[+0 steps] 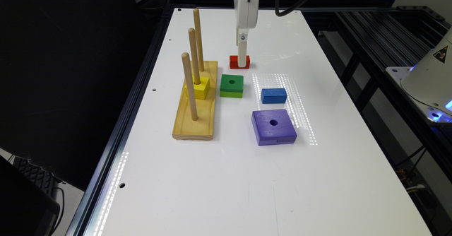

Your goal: Pick up green block.

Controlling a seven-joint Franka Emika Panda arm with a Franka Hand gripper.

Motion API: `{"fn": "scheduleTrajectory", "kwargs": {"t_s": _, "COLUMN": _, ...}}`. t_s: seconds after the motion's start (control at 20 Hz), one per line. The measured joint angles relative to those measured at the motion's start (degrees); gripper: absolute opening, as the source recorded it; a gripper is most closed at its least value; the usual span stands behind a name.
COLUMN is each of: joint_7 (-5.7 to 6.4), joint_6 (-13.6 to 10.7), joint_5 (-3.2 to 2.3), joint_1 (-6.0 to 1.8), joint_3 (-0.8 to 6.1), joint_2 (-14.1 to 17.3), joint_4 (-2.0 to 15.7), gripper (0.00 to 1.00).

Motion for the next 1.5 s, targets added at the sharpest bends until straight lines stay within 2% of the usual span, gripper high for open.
{"fn": "scheduleTrajectory", "kwargs": {"t_s": 0.15, "joint_7": 0.78, "joint_6": 0.14, "joint_5": 0.0, "joint_1": 0.0, "joint_3": 0.75, "joint_2": 0.0, "joint_4": 0.13, "gripper": 1.0}}
{"fn": "scheduleTrajectory", "kwargs": {"t_s": 0.25, "joint_7": 1.05, "joint_6": 0.2, "joint_5": 0.0, "joint_1": 0.0, "joint_3": 0.99, "joint_2": 0.0, "joint_4": 0.15, "gripper": 1.0}}
{"fn": "scheduleTrajectory", "kwargs": {"t_s": 0.5, "joint_7": 1.1, "joint_6": 0.42, "joint_5": 0.0, "joint_1": -0.01, "joint_3": 1.01, "joint_2": 0.52, "joint_4": 0.12, "gripper": 1.0}}
{"fn": "scheduleTrajectory", "kwargs": {"t_s": 0.8, "joint_7": 1.1, "joint_6": 4.74, "joint_5": -0.03, "joint_1": -0.05, "joint_3": 0.96, "joint_2": 4.37, "joint_4": 0.13, "gripper": 1.0}}
{"fn": "scheduleTrajectory", "kwargs": {"t_s": 1.15, "joint_7": 1.1, "joint_6": 5.18, "joint_5": -0.03, "joint_1": -0.05, "joint_3": 0.95, "joint_2": 4.93, "joint_4": 0.12, "gripper": 1.0}}
{"fn": "scheduleTrajectory", "kwargs": {"t_s": 1.5, "joint_7": 1.1, "joint_6": 8.52, "joint_5": -0.1, "joint_1": -0.05, "joint_3": 0.83, "joint_2": 8.17, "joint_4": 0.16, "gripper": 1.0}}
